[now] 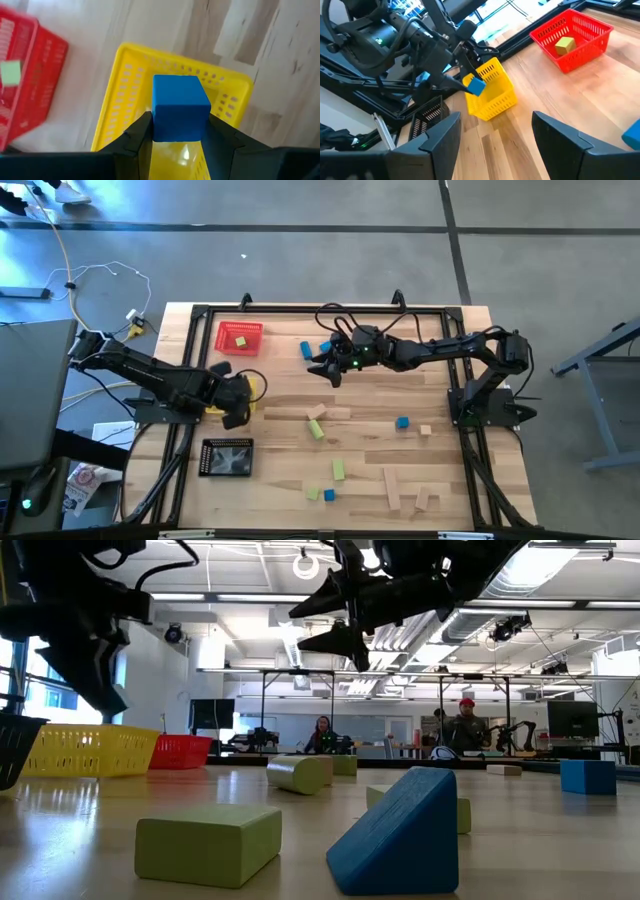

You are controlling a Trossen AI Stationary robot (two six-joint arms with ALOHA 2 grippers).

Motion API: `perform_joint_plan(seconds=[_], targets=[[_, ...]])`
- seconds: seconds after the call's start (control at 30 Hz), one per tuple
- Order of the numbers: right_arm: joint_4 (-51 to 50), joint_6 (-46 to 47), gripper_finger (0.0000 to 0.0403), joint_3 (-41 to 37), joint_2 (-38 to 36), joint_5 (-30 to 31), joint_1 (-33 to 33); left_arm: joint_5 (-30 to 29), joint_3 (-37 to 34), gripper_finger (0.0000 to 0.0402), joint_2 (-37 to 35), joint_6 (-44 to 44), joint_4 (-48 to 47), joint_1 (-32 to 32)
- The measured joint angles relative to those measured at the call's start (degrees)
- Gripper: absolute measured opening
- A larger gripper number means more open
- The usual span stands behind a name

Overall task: Sort & place blocks by color
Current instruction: Put the rectangular blue block into the yellow basket, then put the top rectangular wooden block into the black basket

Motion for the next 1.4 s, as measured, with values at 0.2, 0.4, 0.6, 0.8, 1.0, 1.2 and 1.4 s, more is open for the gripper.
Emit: perform_joint_plan(seconds=[0.2, 0.4, 0.6, 0.8, 1.0, 1.2, 1.4], targets=[[-2.29, -0.01, 0.0229, 0.0, 0.0, 1.81, 0.12, 4.84, 0.0, 0.0115, 0.04, -2.11, -1.06, 0.0], [-5.84, -1.28, 0.0229, 0.0, 0.0, 7.97, 1.17, 6.25, 0.0, 0.0115, 0.04, -2.09, -1.02, -0.02], [-6.81, -2.99, 0.0229, 0.0, 0.0, 11.54, 2.71, 5.6, 0.0, 0.0138, 0.04, -2.01, -1.02, -0.02], [-6.8, -3.0, 0.0229, 0.0, 0.0, 11.74, 3.73, 4.26, 0.0, 0.0195, 0.04, -1.89, -0.98, -0.02], [-6.78, -2.56, 0.0229, 0.0, 0.0, 11.2, 3.91, 1.81, 0.0, 0.0227, 0.04, -2.83, -0.64, 0.24], [-6.26, -2.57, 0.0229, -0.01, 0.0, 11.89, 3.89, 4.74, 0.0, 0.0229, 0.04, -3.4, 6.7, 2.81], [-5.71, -2.35, 0.0229, 0.0, 0.0, 12.62, 3.89, 3.83, 0.0, 0.0229, 0.04, -2.48, 20.63, 5.07]])
